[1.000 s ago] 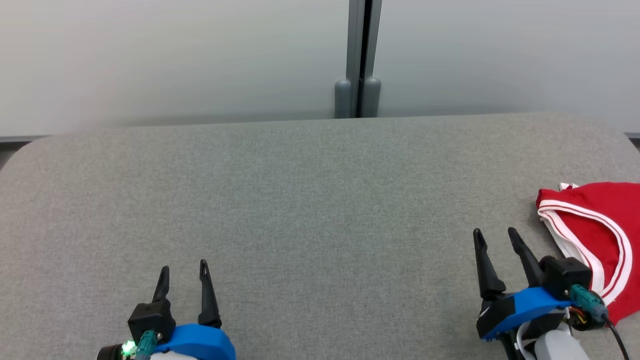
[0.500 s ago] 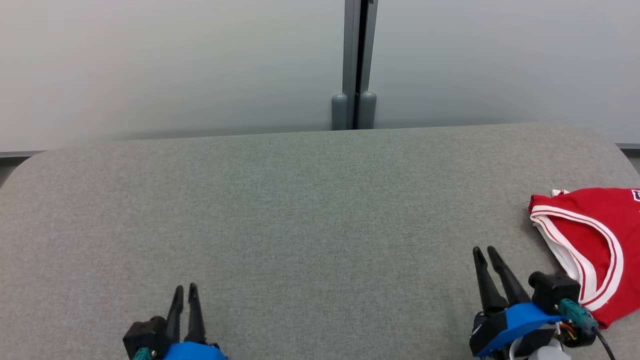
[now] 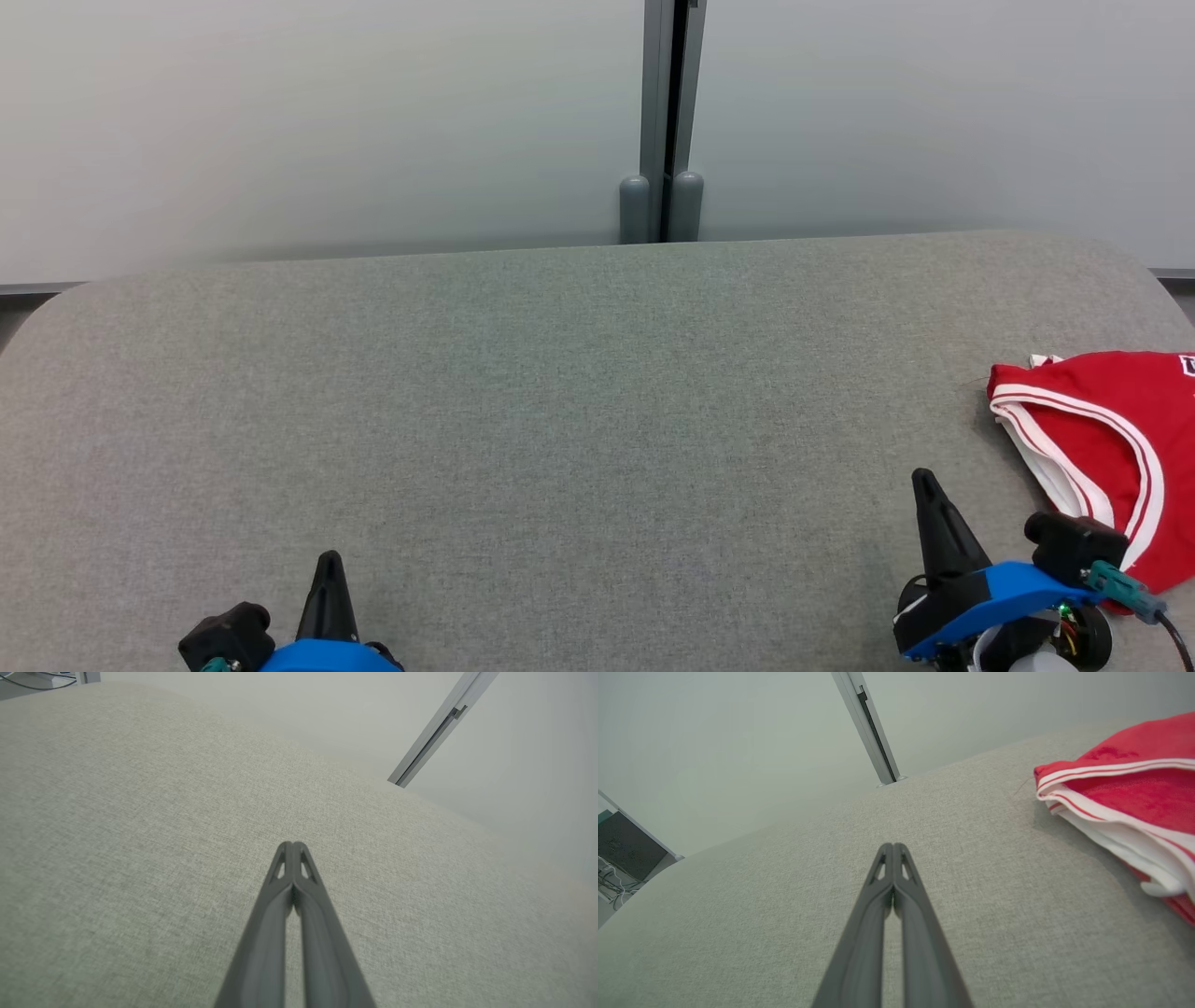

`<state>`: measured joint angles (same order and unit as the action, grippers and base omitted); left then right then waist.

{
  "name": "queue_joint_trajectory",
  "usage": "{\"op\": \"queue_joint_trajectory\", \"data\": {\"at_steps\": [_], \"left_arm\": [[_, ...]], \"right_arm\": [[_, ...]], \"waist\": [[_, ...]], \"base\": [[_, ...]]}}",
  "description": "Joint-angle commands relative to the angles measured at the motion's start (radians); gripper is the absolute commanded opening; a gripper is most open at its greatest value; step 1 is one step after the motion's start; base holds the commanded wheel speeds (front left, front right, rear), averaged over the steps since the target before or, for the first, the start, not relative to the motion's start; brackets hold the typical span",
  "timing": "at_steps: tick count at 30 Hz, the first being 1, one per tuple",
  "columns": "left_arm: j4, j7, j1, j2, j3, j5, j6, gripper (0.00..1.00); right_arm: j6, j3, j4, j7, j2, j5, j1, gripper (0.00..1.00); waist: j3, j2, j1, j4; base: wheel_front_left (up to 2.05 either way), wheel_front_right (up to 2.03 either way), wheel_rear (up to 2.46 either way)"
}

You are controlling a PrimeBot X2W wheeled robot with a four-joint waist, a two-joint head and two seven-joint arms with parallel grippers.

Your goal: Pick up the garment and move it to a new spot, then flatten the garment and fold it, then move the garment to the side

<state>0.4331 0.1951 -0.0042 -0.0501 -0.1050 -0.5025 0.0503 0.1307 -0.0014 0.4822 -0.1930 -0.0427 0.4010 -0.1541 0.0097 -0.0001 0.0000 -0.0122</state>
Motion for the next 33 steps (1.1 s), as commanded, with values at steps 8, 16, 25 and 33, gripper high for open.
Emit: {"op": "queue_joint_trajectory", "data": {"at_steps": [8, 16, 25, 33], "left_arm": [[-0.041, -0.035, -0.040, 0.000, 0.031, -0.137, -0.026, 0.00], [-0.059, -0.067, -0.048, 0.000, 0.053, -0.251, -0.044, 0.00], [-0.078, -0.100, -0.058, 0.000, 0.077, -0.368, -0.064, 0.00], [-0.092, -0.127, -0.064, 0.000, 0.094, -0.463, -0.079, 0.00]], "right_arm": [[0.000, -0.014, -0.049, 0.034, -0.004, 0.151, 0.002, 0.00], [0.000, -0.025, -0.072, 0.066, -0.005, 0.275, 0.007, 0.00], [0.000, -0.037, -0.095, 0.099, -0.006, 0.402, 0.013, 0.00], [0.000, -0.048, -0.115, 0.125, -0.007, 0.507, 0.018, 0.00]], "waist": [[0.000, 0.0000, 0.0000, 0.001], [-0.001, 0.0000, 0.0000, 0.002], [-0.001, 0.0000, 0.0000, 0.003], [-0.002, 0.0000, 0.0000, 0.004]], "base": [[0.00, 0.00, 0.00], [0.00, 0.00, 0.00], [0.00, 0.00, 0.00], [0.00, 0.00, 0.00]]}}
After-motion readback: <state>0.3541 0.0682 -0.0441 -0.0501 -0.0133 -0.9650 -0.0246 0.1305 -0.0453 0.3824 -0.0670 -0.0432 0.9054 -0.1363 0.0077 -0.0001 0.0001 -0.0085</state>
